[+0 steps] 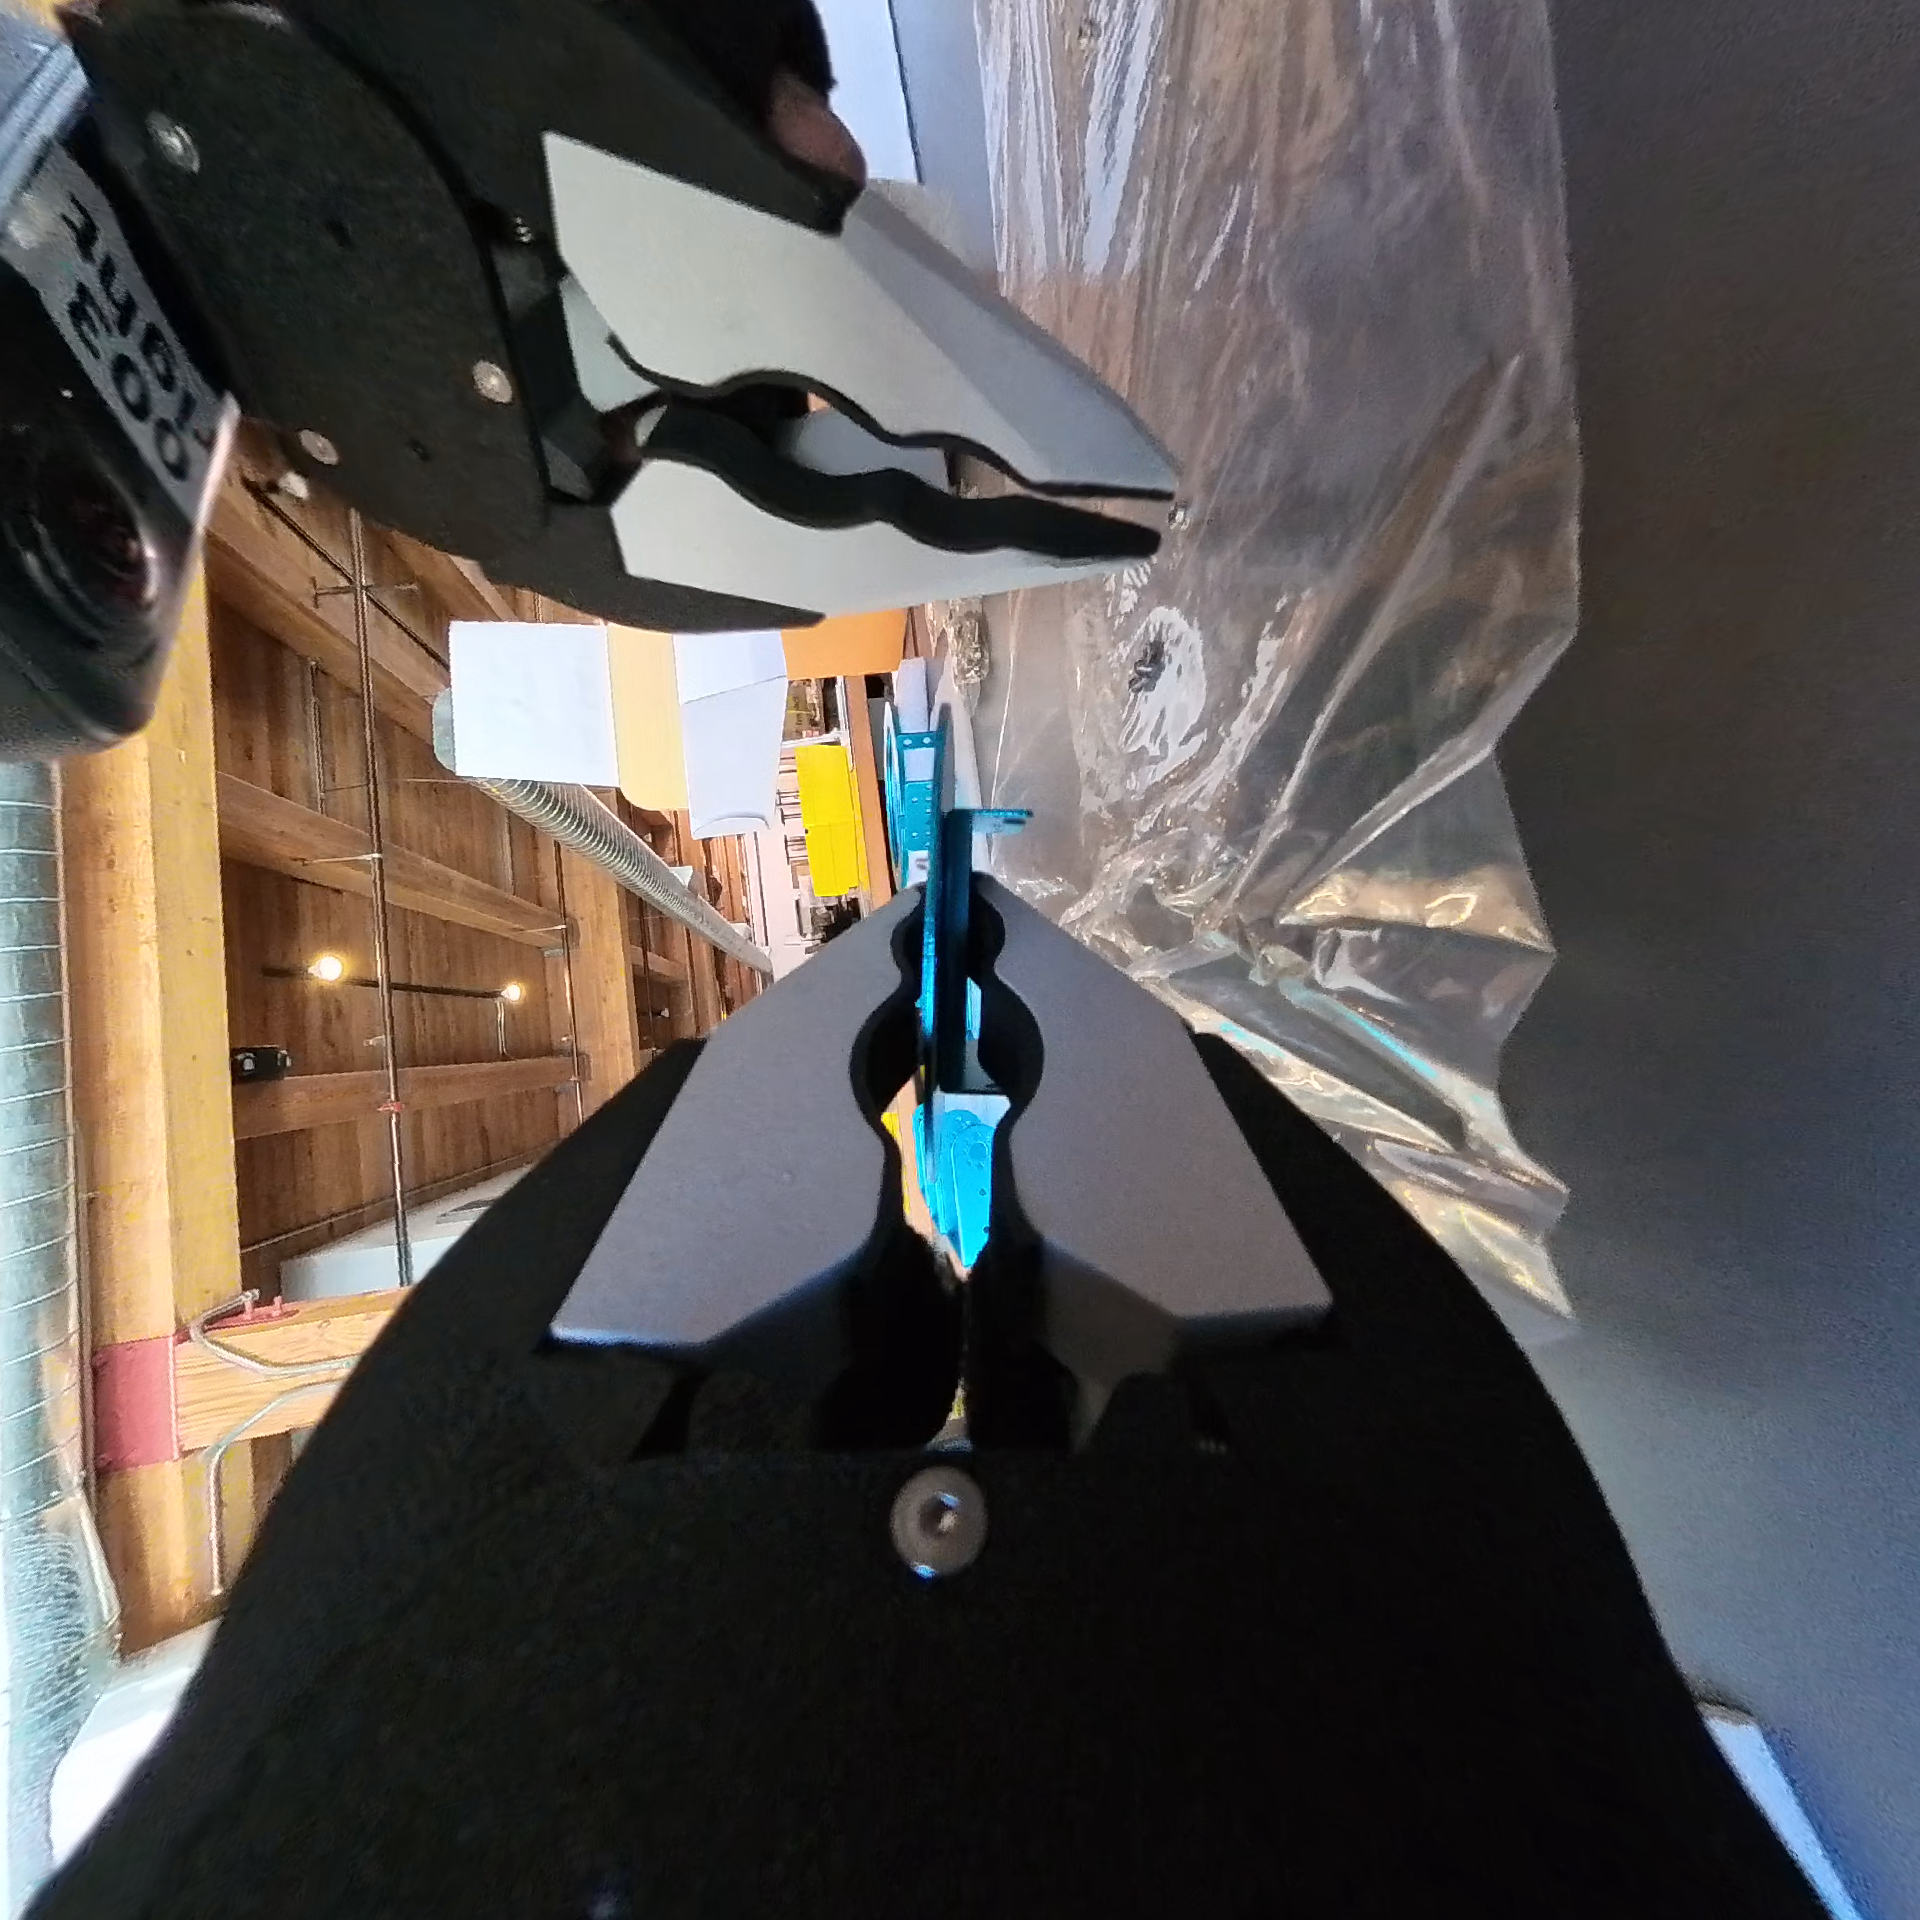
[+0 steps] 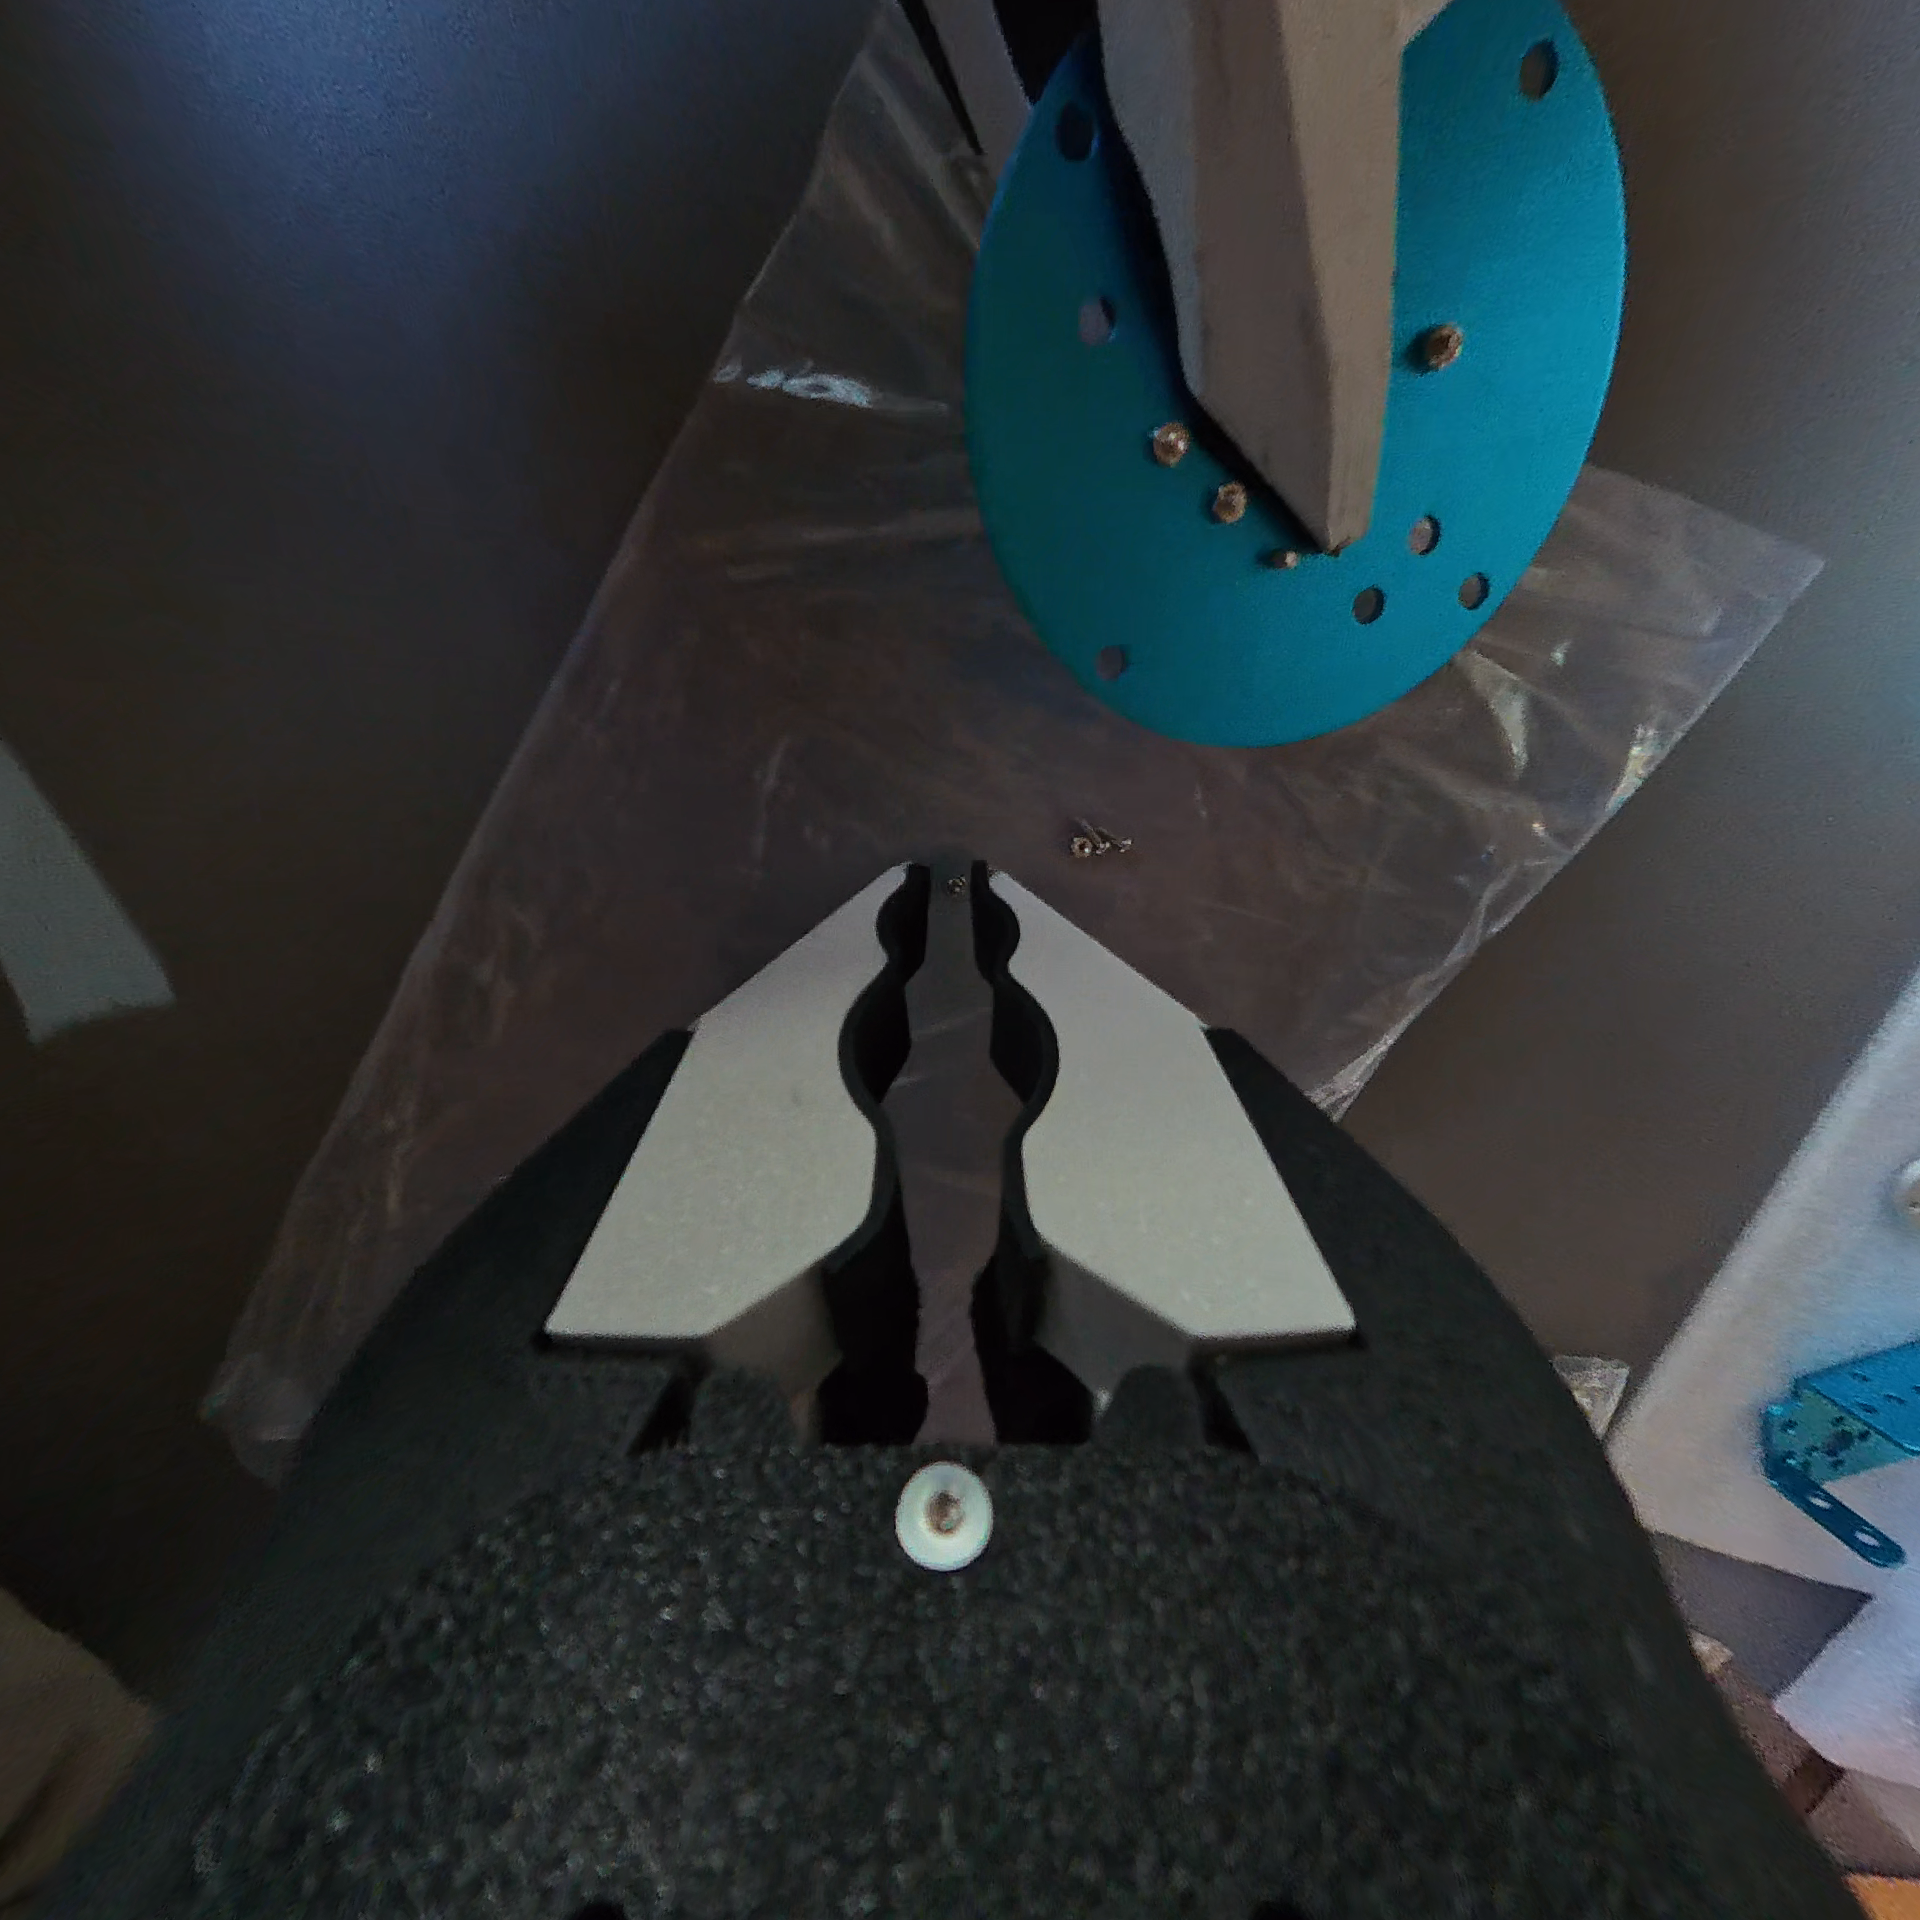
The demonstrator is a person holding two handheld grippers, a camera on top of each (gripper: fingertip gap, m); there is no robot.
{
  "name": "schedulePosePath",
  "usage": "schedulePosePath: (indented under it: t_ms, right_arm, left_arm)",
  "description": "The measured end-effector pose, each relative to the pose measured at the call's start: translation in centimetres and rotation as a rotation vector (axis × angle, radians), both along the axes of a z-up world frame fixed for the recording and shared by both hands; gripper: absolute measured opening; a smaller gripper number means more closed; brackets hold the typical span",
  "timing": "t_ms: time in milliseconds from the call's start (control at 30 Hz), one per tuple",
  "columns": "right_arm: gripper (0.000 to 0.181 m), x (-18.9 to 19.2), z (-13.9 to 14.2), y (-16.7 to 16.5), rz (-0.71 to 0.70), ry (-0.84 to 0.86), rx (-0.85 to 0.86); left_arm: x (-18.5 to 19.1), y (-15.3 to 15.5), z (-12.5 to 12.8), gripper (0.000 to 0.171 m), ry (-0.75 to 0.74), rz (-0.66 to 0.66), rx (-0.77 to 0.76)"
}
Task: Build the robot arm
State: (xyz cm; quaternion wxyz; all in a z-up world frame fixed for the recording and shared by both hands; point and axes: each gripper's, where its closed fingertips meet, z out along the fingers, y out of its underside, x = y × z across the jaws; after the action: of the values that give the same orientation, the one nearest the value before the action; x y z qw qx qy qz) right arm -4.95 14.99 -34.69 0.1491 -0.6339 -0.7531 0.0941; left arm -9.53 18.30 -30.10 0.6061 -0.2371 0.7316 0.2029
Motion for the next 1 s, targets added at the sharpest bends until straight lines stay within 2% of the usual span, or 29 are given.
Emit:
schedulePosePath:
  t_ms: [567, 800, 1000]
  right_arm:
    - [0.003, 0.2, -0.3, -0.1, -0.031, 0.050, -0.043]
    - [0.002, 0.3, -0.3, -0.2, -0.014, 0.020, -0.062]
    - [0.000, 0.3, 1.1, 0.5, -0.016, 0.052, -0.006]
  left_arm:
    - [0.1, -0.1, -0.1, 0.002, 0.004, -0.001, 0.006]
    - [0.3, -0.5, -0.2, 0.002, 0.006, -0.015, 0.016]
    - [0.3, -0.6, -0.2, 0.002, 0.008, -0.017, 0.009]
